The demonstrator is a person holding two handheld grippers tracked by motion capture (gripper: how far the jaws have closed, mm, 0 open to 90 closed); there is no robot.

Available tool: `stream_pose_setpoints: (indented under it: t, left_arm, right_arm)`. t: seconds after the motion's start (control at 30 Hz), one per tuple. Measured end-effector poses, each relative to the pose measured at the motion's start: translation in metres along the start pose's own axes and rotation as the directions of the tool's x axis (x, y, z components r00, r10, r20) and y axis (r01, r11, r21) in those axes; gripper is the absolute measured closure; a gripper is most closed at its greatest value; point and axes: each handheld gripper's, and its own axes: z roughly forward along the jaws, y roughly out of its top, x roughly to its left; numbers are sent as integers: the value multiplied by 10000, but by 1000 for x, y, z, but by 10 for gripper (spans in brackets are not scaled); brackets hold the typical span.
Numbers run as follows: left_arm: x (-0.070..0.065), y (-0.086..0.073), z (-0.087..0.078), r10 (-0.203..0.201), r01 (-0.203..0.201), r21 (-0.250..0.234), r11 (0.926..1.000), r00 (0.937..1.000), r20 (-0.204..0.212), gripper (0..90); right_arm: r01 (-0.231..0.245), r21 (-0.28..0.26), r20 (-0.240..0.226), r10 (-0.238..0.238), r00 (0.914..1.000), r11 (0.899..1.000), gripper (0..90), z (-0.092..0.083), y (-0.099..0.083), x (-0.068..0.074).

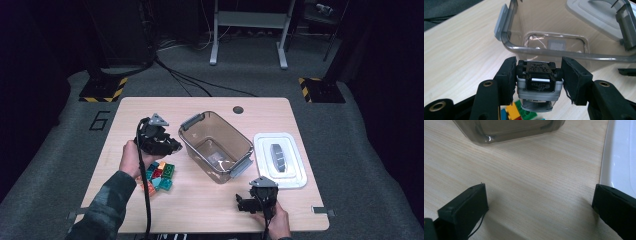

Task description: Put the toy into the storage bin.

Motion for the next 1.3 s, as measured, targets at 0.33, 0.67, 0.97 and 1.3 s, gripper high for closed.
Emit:
stream_pose_setpoints:
  t: [0.33,0.67,0.97,1.3]
  left_arm:
    - [2,34,9,608,-608,18,9981,9981,-45,479]
    - [5,62,25,905,-905,-64,9959,9959,-73,479]
    - [8,70,51,1087,-1082,383,9934,9940,-102,478]
    - [3,70,76,1459,-1456,1033,9839,9893,44,478]
  right_arm:
    - [14,43,-69,-13,10000,10000,0,0,0,-1]
    - [209,44,-131,-208,9997,9998,0,0,0,-3]
    - [189,62,-116,-188,9998,9998,0,0,0,-3]
    - [205,42,-102,-205,9997,9998,0,0,0,-3]
